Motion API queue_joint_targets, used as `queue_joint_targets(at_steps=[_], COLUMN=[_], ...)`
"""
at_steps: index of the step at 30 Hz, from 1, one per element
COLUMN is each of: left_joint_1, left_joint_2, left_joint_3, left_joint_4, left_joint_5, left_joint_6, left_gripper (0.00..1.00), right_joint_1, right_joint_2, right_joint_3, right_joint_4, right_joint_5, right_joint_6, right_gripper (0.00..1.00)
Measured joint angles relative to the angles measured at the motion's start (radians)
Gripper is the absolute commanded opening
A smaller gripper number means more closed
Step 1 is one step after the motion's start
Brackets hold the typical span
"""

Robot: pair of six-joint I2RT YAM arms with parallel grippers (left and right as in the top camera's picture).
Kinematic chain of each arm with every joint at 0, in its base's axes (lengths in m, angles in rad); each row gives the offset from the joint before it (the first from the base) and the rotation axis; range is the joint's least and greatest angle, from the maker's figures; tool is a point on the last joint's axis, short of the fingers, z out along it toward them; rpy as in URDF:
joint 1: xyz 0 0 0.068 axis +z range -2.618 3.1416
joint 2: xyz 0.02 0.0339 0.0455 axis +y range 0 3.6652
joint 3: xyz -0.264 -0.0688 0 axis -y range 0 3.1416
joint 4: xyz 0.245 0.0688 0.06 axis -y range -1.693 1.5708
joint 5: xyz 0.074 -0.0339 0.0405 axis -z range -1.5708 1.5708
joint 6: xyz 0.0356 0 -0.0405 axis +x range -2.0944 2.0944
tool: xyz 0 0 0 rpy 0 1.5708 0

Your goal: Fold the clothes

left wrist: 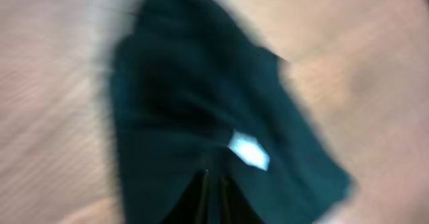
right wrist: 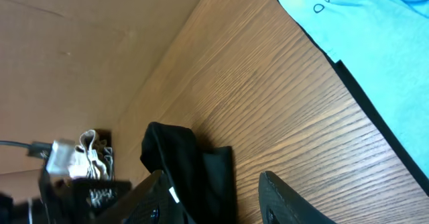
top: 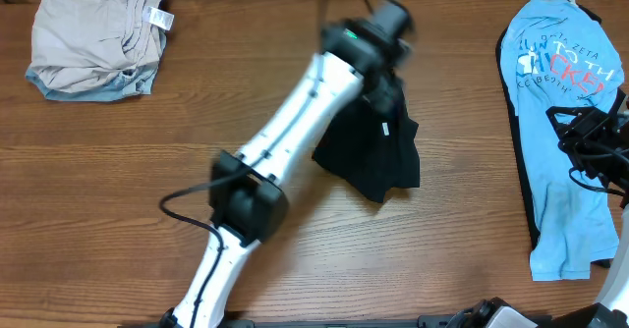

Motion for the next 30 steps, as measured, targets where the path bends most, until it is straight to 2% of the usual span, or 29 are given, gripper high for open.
queue_joint_targets(at_steps=[4, 9, 20, 30], left_joint_1=[0.093, 0.106, -0.026, -0.164], left_joint_2=[0.0, 0.005, 0.018, 0.103], left_joint_3=[-0.04, -0.157, -0.271, -0.315], left_joint_4=[0.056, 0.152, 0.389, 0.449], left_joint_5=[-0.027, -0.024, 0.051, 0.068], left_joint_6=[-0.002, -0.001, -0.001, -0.001], left_gripper=[0.04, 0.04, 0.04, 0.04], right_joint_1=[0.0, 0.0, 0.0, 0.0], right_joint_2=[0.0, 0.0, 0.0, 0.0], right_joint_3=[0.0, 0.0, 0.0, 0.0], right_joint_4=[0.0, 0.0, -0.005, -0.02], right_joint_5=[0.011, 0.02, 0.024, 0.025], right_joint_6=[-0.001, -0.001, -0.003, -0.004], right_gripper=[0.48, 0.48, 0.47, 0.48])
